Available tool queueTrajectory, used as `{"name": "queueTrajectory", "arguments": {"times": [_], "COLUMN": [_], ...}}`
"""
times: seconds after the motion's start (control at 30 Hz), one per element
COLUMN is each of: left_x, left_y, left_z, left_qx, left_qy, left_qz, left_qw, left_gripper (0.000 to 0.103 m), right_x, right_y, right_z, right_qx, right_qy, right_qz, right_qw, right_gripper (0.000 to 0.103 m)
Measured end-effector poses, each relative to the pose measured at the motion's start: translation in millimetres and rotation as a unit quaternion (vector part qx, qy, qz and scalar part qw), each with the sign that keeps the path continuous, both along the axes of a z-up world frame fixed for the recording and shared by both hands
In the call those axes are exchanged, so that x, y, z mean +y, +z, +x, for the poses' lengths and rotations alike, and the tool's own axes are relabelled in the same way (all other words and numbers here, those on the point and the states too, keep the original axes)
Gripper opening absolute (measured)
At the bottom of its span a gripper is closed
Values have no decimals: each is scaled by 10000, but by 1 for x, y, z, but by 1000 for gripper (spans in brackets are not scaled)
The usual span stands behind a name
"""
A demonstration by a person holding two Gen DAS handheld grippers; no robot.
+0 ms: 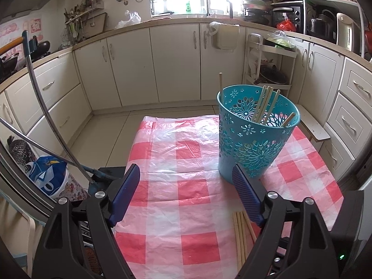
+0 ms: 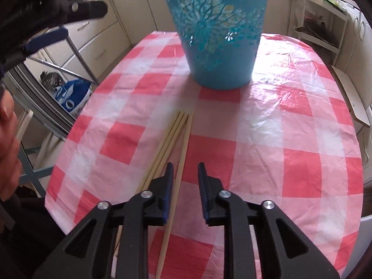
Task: Organize utensils
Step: 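Lower the right tool to the sticks and grasp one stick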
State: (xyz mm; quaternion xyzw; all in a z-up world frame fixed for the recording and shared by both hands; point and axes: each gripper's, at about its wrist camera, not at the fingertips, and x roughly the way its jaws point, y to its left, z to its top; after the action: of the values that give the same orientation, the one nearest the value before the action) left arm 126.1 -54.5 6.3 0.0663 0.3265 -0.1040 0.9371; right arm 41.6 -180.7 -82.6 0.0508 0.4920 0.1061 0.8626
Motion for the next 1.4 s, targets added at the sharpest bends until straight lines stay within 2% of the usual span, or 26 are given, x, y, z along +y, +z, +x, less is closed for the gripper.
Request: {"name": "queueTrajectory", "arguments": {"times": [0.2,0.3,0.33,0.43,0.7,0.77,0.83,0.93,1.0,1.13,1.4], "left_x": [1,2,2,1,0,1,2,2,-1,-16,-39], "left_y": [-2,-3,-3,-4,-10,-15,-29,-56,-71,-91,-108], "left_z": [1,2,2,2,4,7,14,23,23,11,-3], "left_qx": [36,58,64,75,205,369,743,1416,1635,1728,1909], "left_qy": [10,8,7,-2,-59,-105,-162,-288,-401,-723,-1063], "left_qz": [16,25,31,38,67,46,99,187,356,760,690], "left_qw": [10000,10000,10000,10000,9997,9993,9971,9893,9851,9794,9734], "left_gripper": [78,78,78,78,79,79,79,79,79,79,79], "right_x": [13,13,11,7,-15,-21,-26,-32,-35,-36,-40], "right_y": [-8,-9,-8,-10,-6,-6,-7,-6,-5,-6,-9], "right_z": [0,0,-1,-1,1,1,1,0,0,2,3], "right_qx": [-20,-50,-47,-39,-45,-9,22,56,75,125,160], "right_qy": [155,139,122,39,-372,-462,-542,-614,-642,-649,-662], "right_qz": [-353,-449,-443,-400,-54,32,77,136,177,222,106], "right_qw": [9993,9989,9989,9992,9993,9989,9985,9980,9978,9976,9976], "right_gripper": [23,15,10,7,6,6,6,6,6,6,6]}}
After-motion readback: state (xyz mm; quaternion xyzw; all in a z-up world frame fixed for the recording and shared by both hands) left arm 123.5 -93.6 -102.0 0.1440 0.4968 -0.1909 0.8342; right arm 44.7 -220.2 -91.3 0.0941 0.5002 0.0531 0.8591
